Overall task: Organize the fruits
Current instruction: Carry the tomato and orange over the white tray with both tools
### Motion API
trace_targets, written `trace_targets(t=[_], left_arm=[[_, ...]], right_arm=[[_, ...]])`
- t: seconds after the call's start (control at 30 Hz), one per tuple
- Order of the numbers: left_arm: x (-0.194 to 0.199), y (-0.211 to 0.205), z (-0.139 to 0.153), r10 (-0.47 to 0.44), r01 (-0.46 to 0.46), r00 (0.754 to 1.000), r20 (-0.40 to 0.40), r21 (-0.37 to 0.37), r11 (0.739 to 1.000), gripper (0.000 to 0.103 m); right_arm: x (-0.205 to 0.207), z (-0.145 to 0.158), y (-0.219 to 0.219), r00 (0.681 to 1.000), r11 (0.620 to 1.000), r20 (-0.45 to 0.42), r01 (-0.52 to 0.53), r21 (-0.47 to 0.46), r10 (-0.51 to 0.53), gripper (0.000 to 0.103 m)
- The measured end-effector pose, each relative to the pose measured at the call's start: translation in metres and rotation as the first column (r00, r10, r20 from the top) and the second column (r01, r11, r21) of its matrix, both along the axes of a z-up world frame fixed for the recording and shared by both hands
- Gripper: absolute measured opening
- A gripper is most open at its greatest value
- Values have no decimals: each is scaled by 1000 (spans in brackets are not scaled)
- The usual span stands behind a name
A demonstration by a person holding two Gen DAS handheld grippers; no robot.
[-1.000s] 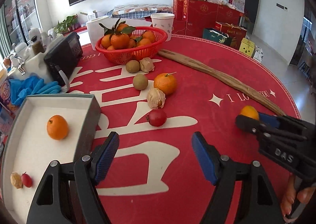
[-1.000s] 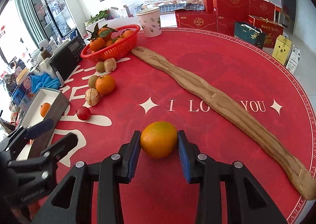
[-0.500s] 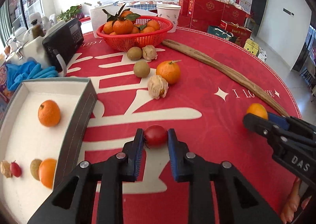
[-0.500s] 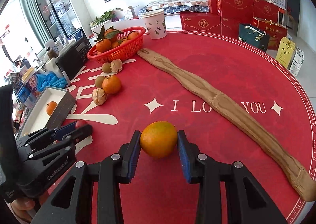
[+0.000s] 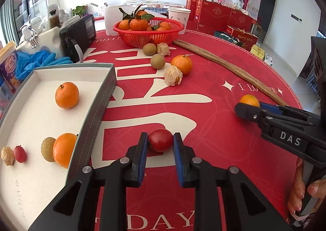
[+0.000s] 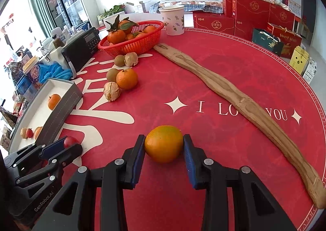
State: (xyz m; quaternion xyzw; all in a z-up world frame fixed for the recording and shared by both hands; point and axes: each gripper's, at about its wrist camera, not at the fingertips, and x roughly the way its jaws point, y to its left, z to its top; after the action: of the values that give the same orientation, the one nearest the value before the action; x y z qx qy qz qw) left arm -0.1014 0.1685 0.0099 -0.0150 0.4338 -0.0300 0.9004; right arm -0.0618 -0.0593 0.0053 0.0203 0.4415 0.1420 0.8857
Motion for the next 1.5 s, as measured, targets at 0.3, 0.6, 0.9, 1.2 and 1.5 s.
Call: trace_targets(t=[0.3, 0.6, 0.9, 1.2, 1.5], left_arm=[[-1, 0, 0, 0, 0, 1000, 0, 5, 1000, 27], [-1, 0, 0, 0, 0, 1000, 1, 0, 1000, 27], [-4, -1, 1, -11, 12, 1000, 8, -22, 1000, 27], [-12, -2, 8, -19, 18, 998, 58, 17, 1000, 27], [-18, 5, 17, -8, 9, 996, 92, -5, 1000, 27]], right_arm=[[0, 0, 0, 1000, 1000, 2, 3, 3, -3, 38], [0, 0, 0, 1000, 1000, 4, 5, 3, -5, 38], [1, 0, -1, 1000, 1000, 4, 9, 18, -9, 38], [3, -1, 6, 1000, 1000, 3, 2, 31, -2, 38], [2, 1, 9, 1000, 999, 8, -9, 50, 9, 38]])
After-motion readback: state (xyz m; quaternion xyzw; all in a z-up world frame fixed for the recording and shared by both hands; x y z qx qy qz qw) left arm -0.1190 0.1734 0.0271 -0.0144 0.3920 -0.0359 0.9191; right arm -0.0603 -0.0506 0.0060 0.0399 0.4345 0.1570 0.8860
